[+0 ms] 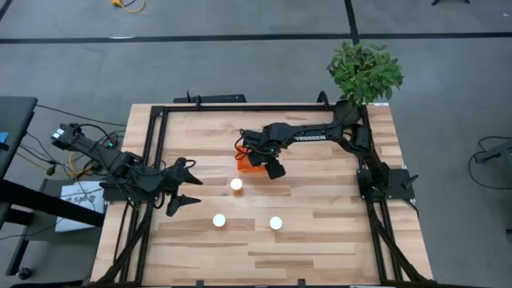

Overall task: Pick and place pill bottles into a basket
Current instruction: Put the orange pill bottle into the orange bin

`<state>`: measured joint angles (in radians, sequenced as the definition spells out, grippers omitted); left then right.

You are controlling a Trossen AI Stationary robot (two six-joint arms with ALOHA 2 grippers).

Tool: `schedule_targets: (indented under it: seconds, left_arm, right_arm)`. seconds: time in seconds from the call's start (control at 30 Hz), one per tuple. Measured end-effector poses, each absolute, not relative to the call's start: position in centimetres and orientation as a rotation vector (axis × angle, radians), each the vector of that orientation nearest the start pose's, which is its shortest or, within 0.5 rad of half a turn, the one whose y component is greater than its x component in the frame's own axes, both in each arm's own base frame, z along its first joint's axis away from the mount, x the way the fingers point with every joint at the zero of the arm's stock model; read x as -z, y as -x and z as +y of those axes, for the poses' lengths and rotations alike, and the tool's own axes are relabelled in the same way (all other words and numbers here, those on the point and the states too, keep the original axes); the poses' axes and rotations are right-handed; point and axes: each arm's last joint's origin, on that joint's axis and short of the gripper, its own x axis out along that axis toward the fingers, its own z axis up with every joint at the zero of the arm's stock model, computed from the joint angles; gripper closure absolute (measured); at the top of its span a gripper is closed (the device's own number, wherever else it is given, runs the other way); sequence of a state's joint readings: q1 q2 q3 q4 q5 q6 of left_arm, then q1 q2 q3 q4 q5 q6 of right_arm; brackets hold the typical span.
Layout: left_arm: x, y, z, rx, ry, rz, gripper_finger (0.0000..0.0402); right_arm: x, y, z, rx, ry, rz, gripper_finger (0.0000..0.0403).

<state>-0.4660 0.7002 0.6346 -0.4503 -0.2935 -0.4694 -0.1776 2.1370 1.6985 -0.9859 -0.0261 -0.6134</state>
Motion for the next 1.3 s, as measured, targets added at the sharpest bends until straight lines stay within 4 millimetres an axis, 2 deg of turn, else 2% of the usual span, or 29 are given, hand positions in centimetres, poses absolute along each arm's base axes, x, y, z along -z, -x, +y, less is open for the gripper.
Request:
schedule_targets:
  seconds: [0.37, 0.73, 1.1, 1.3]
  left_arm:
    - [-27.03, -13.74, -5.97, 0.053, 0.266, 0.507, 0.0111]
    - [-27.03, -13.74, -5.97, 0.054, 0.260, 0.507, 0.0111]
    - [-27.02, -13.74, -5.97, 0.054, 0.260, 0.507, 0.0111]
    - [-27.03, -13.74, -5.97, 0.054, 0.260, 0.507, 0.0111]
  right_arm:
    - [-18.09, -41.65, -7.38, -0.328, 0.381, 1.395, 0.0213]
    - [-18.10, -41.64, -7.46, -0.340, 0.395, 1.393, 0.0191]
    - [-18.10, -41.64, -7.46, -0.345, 0.401, 1.392, 0.0197]
    - [-17.78, -41.76, -7.48, -0.349, 0.399, 1.394, 0.0180]
